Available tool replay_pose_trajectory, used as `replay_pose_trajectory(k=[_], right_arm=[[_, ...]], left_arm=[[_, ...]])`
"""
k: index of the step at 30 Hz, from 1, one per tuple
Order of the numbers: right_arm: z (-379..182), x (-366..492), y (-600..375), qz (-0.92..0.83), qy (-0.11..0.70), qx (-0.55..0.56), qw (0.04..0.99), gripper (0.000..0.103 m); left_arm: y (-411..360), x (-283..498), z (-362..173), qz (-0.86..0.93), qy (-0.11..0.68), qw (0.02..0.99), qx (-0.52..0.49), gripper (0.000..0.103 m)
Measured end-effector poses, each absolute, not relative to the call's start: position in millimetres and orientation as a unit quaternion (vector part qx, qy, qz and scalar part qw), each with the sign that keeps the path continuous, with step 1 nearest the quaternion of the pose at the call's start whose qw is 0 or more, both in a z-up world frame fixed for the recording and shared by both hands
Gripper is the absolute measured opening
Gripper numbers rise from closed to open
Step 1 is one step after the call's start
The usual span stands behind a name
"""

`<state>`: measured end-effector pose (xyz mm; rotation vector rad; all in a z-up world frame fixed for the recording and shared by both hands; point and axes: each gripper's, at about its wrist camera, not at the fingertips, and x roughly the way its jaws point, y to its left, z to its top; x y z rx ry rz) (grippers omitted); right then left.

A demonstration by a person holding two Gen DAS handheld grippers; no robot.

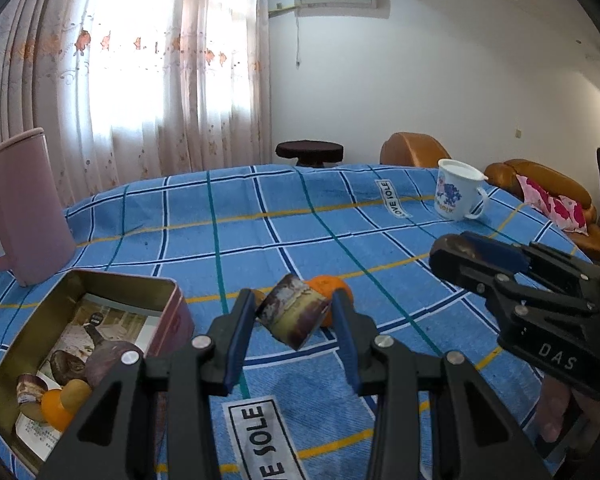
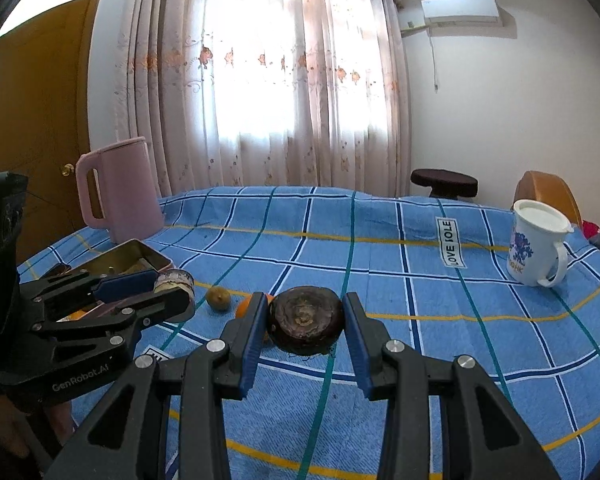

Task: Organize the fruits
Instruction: 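Carry the wrapped jar and dark brown fruit over the tin with both tools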

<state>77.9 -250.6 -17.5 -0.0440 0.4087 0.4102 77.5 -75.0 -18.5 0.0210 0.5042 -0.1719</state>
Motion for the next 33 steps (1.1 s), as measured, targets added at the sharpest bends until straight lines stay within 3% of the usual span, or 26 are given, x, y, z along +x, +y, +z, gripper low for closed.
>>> replay_pose_trajectory(k=[22, 33], right_arm=[[-10.2, 55.3, -254.1, 0.201, 0.135, -0.028, 0.97, 0.04], [-5.5, 62.2, -229.6, 0.228, 0.148, -0.029, 0.962, 0.04]], left_arm=[[-75.7, 54.2, -13.2, -0.074, 0.204, 0.976, 0.015, 0.041], [-43.0, 45.8, -5.5, -0.061, 0.2, 0.978, -0.009, 0.041]])
